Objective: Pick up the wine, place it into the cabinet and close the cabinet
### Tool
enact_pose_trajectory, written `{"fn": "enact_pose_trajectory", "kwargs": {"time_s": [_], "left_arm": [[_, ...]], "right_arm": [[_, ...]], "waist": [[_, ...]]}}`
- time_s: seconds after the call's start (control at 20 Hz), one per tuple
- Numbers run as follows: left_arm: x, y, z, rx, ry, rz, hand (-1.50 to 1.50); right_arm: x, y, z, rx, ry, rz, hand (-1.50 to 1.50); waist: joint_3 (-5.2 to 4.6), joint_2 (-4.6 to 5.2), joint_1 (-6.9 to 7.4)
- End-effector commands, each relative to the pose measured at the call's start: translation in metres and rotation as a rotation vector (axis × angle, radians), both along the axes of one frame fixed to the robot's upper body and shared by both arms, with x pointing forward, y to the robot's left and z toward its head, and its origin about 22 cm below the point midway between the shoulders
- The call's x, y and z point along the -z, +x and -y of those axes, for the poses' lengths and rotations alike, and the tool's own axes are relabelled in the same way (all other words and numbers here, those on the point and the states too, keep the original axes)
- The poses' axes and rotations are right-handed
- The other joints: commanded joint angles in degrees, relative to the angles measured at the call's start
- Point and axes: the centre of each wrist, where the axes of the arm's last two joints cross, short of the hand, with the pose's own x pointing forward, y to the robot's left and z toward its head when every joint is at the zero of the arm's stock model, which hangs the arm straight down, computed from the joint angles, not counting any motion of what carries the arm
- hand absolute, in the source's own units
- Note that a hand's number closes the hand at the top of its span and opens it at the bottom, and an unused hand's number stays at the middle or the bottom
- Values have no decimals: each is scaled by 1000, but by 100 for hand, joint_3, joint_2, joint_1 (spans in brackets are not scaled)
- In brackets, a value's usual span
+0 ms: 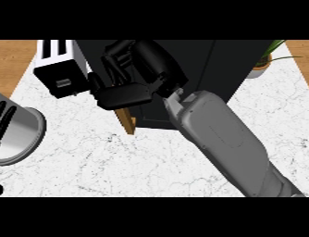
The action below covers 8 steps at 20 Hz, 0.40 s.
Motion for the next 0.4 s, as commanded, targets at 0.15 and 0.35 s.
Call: {"fn": "enact_pose_trajectory", "kwargs": {"time_s": [0.15, 0.35], "left_arm": [[-6, 0, -7, -1, 33, 13, -150], [-8, 6, -8, -1, 15, 12, -150]], "right_arm": [[16, 45, 56, 194, -53, -28, 150], [11, 47, 43, 195, -33, -22, 150]], "waist": [[59, 225, -16], [54, 237, 5]]}}
